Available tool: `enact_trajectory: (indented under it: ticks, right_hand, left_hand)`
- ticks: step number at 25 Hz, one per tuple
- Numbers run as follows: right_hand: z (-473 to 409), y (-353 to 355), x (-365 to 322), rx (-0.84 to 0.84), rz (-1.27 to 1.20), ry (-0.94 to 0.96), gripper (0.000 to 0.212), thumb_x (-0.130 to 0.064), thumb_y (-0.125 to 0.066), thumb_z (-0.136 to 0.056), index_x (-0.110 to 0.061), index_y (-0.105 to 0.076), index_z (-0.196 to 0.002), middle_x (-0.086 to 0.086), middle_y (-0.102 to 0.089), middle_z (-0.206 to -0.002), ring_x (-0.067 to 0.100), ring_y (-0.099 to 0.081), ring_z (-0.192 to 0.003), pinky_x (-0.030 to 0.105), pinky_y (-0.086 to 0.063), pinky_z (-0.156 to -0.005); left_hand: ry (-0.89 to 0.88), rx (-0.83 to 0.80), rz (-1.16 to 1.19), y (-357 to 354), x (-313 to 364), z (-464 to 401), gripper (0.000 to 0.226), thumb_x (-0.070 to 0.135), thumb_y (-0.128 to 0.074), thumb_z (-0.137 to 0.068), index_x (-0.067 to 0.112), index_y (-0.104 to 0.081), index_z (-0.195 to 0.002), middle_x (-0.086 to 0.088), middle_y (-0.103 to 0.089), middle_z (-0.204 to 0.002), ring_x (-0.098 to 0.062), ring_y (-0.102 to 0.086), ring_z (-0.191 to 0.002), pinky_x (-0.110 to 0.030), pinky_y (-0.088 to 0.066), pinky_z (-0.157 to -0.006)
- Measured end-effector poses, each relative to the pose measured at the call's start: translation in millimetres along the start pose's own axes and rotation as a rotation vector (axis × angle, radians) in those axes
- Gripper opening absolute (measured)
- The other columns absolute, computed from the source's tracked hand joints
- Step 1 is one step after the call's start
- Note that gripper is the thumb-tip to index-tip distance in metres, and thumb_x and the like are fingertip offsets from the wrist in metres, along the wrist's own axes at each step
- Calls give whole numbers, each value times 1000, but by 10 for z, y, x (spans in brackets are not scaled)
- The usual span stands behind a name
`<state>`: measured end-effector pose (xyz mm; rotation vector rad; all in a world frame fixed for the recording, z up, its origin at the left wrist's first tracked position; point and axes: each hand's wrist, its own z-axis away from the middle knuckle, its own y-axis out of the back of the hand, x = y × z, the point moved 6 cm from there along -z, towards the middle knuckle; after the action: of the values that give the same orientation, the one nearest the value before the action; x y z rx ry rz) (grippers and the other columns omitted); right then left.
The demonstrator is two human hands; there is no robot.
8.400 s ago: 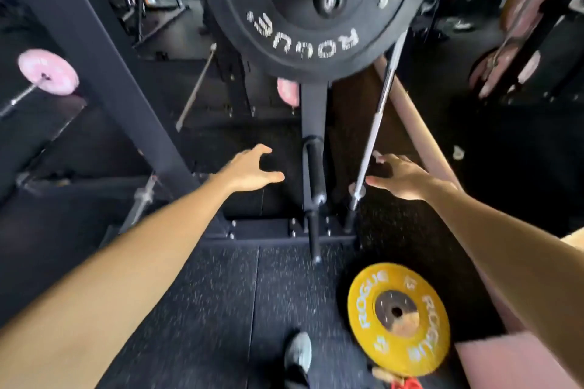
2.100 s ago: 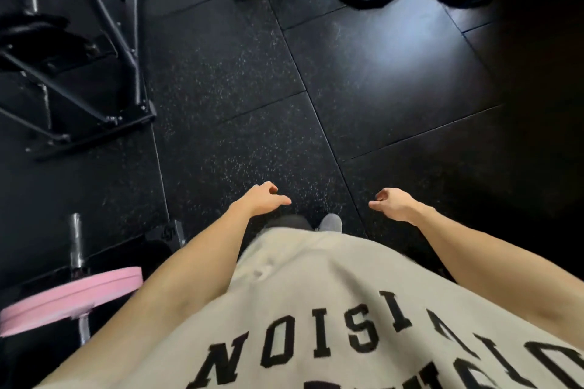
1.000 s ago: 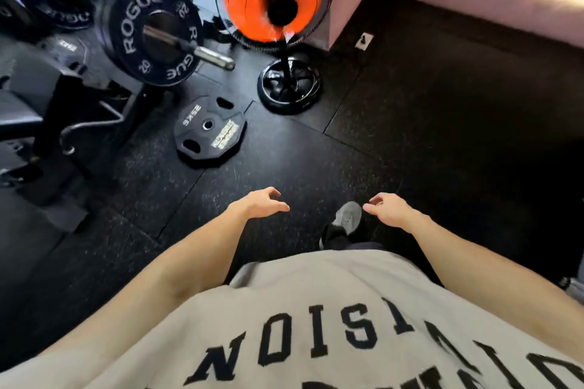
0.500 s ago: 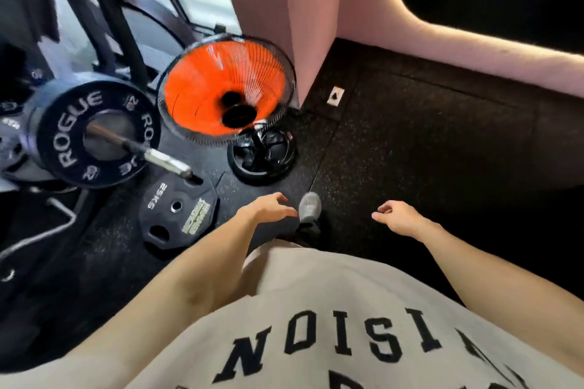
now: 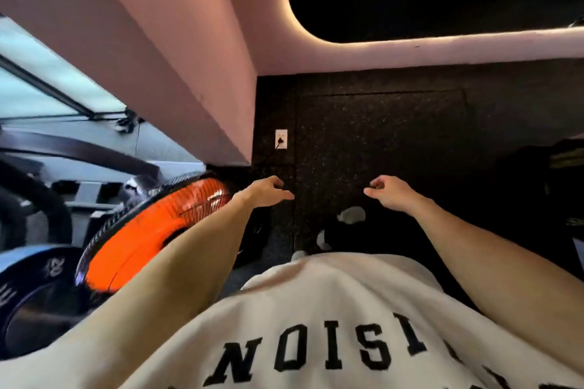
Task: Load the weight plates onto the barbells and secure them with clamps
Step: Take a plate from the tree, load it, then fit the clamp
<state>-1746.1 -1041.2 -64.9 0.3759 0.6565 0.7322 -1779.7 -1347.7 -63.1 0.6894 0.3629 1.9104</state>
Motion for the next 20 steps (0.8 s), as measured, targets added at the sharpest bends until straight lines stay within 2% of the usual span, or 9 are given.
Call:
enact_trajectory:
  ticks: [5,10,13,20]
  right_hand:
    - [-682,790,-99,41,-112,-44,47,-38,-59,-96,-13,-53,-136,8,-57,-134,24,-55,-121,34,-43,-100]
    - [-1007,1521,253,97,-242,-151,48,-35,-59,-96,-11,-51,-138,10,-57,-134,24,-56,-119,34,-44,-99]
    - [-967,1807,581,177,-387,-245,49,-34,-60,-96,-11,-50,-138,10,-56,-135,23,-55,-121,34,-43,-101]
    - [-658,2013,1272,405,-721,-520,53,-38,-57,-97,-9,-45,-141,11,-55,-136,24,-56,-118,32,-44,-94]
  left_hand:
    - [-83,-57,-92,596,1004,-773,68,51,-66,-89,20,-44,-146,-8,-47,-146,-27,-46,-131,-31,-37,-100]
    - [-182,-125,-256,878,2158,-1420,67,52,-67,-88,24,-45,-145,-7,-48,-148,-26,-48,-132,-36,-38,-107]
    - [-268,-198,-393,877,2904,-1676,66,53,-67,-87,28,-44,-144,-6,-47,-148,-24,-48,-131,-39,-40,-108]
    - [-548,-376,-787,524,4652,-2029,64,51,-63,-90,28,-41,-146,-5,-42,-152,-23,-44,-135,-36,-37,-105]
